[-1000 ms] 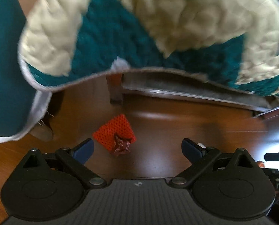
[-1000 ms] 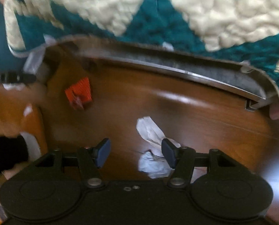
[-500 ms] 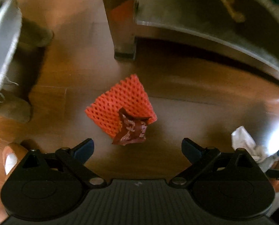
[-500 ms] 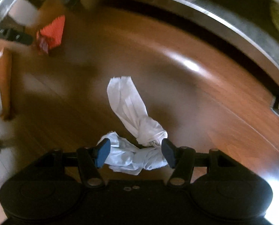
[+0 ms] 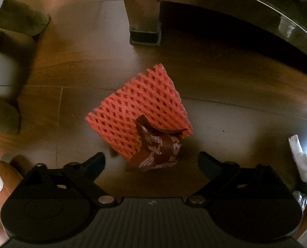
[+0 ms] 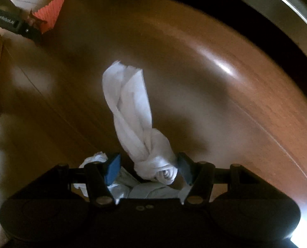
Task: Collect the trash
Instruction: 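Grasp the brown candy wrapper with the left tool while the right tool grasps the tissue, then lift the wrapper and tissue with both tools toward the wastebasket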
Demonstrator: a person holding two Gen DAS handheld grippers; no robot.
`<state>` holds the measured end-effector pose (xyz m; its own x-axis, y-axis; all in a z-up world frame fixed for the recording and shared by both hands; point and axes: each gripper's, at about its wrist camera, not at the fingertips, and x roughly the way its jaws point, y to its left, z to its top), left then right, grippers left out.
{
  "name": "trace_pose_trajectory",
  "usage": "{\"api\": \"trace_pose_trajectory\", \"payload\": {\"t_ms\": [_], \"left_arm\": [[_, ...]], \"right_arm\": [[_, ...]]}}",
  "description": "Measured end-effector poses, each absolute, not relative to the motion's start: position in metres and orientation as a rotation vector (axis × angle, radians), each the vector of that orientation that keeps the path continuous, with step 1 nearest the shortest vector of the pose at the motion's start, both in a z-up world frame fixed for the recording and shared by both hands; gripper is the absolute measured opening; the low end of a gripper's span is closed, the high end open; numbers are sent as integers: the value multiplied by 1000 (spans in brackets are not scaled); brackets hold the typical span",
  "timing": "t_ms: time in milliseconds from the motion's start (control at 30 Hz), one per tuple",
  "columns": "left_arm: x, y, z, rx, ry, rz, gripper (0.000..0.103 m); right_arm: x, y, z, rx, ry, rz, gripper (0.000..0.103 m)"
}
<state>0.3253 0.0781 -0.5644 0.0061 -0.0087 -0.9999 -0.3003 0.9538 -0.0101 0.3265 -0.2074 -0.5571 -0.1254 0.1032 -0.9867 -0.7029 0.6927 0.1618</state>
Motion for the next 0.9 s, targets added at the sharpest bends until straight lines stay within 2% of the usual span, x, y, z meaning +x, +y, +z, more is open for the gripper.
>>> {"api": "trace_pose_trajectory", "payload": {"t_ms": [133, 300, 333, 367, 633, 900], "left_arm": [[329, 78, -570, -252, 1555, 244, 62], [326, 82, -567, -267, 1541, 222, 49], [324, 84, -567, -280, 1535, 216, 48], [323, 86, -567, -288, 1529, 211, 48], [318, 85, -536, -307, 1511, 212, 41], [318, 77, -471, -369, 1439, 205, 40]], "right_arm": [[328, -203, -558, -496, 1543, 737, 56], [329, -200, -558, -519, 1538, 700, 54], [327, -198, -558, -542, 1537, 687, 36], [326, -195, -557, -564, 1528, 670, 28], [336, -187, -525, -489, 1522, 657, 23], [333, -167, -448, -427, 1451, 665, 23]]}}
